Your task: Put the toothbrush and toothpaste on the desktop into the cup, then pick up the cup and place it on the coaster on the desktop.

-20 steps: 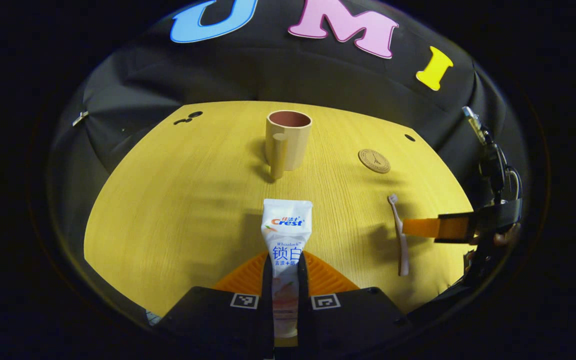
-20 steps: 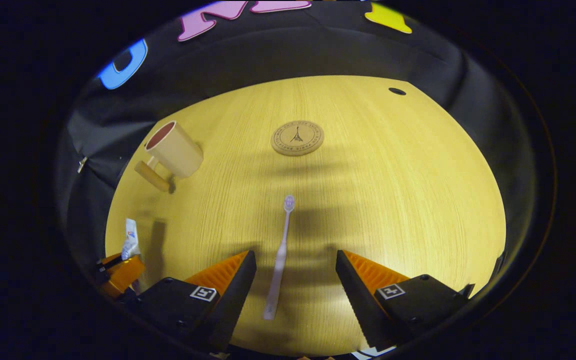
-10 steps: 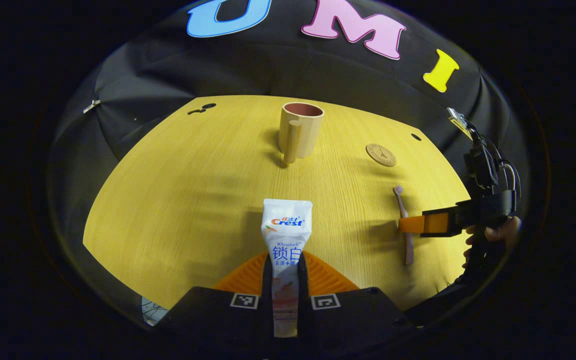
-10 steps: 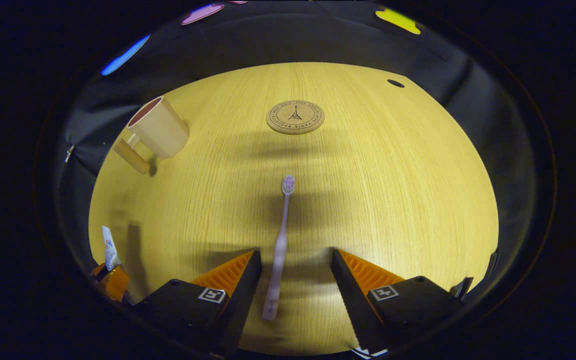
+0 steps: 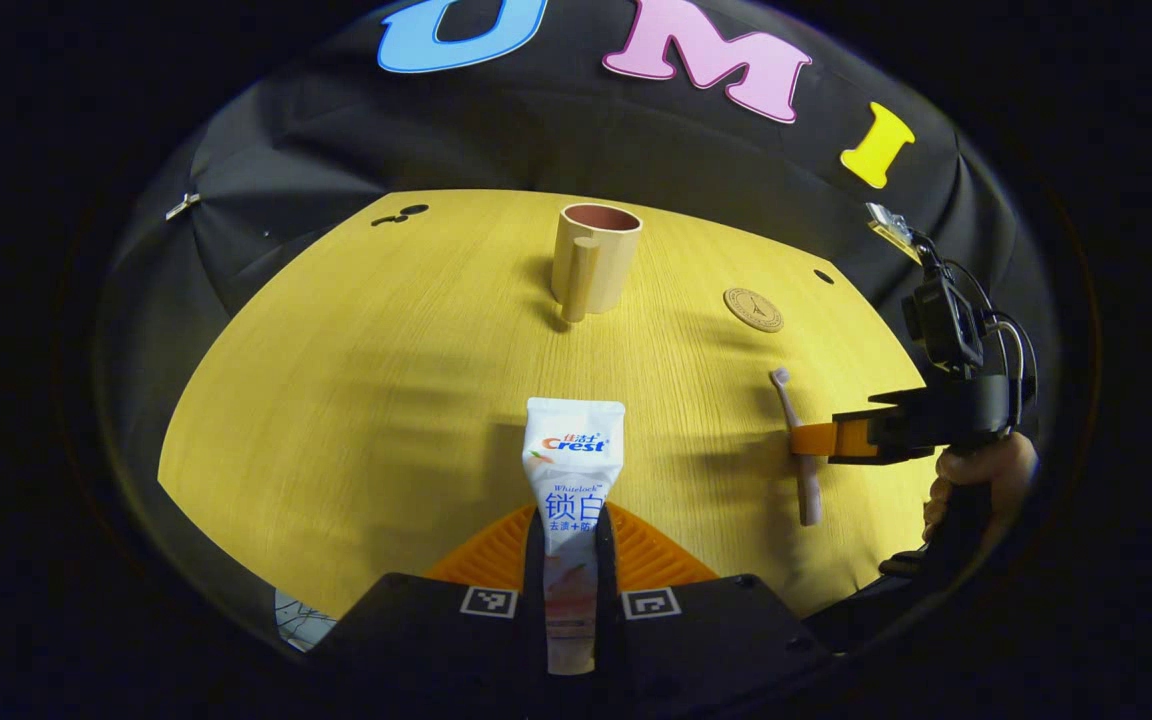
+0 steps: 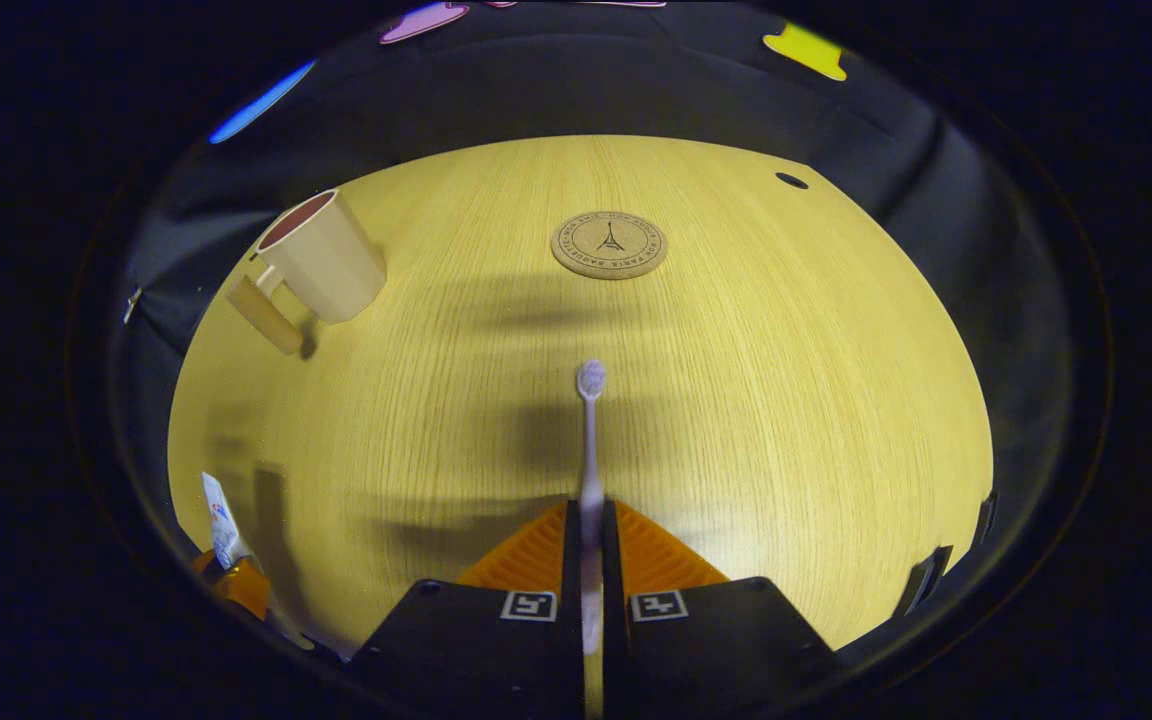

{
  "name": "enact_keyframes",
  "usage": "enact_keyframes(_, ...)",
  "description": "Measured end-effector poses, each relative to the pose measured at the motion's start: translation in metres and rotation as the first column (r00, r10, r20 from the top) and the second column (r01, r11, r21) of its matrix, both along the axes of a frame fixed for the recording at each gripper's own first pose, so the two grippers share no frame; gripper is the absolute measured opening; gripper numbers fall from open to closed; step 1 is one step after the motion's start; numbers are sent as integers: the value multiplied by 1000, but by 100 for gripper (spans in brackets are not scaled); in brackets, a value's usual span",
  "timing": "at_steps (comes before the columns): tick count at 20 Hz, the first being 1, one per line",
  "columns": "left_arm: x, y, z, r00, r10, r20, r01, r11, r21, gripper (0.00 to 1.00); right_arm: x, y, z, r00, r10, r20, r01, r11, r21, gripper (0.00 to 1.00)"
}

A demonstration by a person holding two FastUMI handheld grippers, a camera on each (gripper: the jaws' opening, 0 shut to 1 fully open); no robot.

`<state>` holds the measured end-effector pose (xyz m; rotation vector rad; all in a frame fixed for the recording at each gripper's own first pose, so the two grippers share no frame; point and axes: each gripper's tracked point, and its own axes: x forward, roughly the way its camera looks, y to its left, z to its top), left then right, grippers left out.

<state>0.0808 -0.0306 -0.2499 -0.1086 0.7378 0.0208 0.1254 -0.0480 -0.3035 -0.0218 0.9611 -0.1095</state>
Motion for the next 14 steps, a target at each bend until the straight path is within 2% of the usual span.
enact_keyframes(6,1,5,-3,1000,7,-10,-7,1000,-17,24,-3,10,2,997,65,-37,-59,989,134,6)
enact_keyframes(9,7,7,6,1000,-2,6,2,1000,-16,24,-6,-8,3,994,103,-40,-99,992,83,6)
enact_keyframes(14,27,18,44,997,17,70,-13,999,-51,24,-14,-28,13,996,82,-41,-77,990,119,6)
